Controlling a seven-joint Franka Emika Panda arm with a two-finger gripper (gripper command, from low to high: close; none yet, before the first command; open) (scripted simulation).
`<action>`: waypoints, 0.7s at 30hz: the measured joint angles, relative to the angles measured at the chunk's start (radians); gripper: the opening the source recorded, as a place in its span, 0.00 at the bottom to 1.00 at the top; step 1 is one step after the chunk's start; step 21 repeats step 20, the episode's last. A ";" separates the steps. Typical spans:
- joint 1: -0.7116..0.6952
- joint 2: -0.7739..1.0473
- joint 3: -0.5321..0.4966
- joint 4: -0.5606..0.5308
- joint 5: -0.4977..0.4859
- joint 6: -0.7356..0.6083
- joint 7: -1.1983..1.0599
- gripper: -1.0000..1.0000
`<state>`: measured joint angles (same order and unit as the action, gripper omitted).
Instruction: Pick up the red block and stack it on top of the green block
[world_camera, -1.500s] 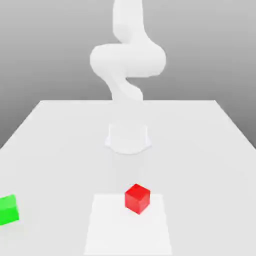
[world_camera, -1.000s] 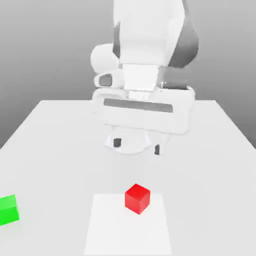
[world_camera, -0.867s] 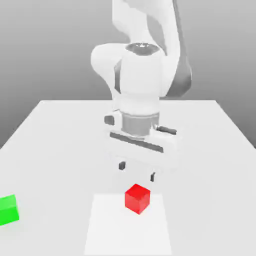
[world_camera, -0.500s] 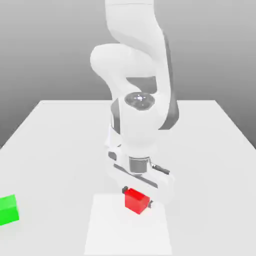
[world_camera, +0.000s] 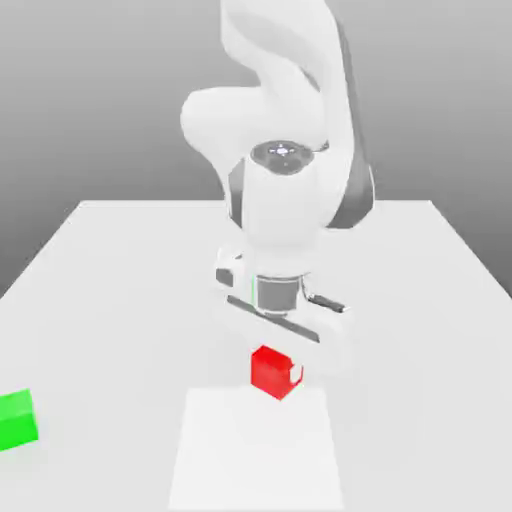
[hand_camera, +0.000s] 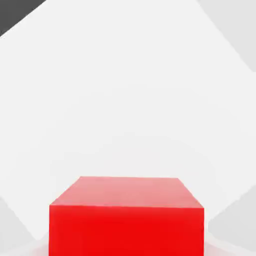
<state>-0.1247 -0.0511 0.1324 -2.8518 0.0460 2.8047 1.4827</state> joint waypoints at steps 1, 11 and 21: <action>-0.037 0.009 -0.022 0.030 0.011 -0.020 -0.024 0.00; -0.418 0.179 -0.233 0.384 0.003 -0.207 -0.209 0.00; -0.471 0.362 -0.241 0.439 0.037 -0.083 -0.259 1.00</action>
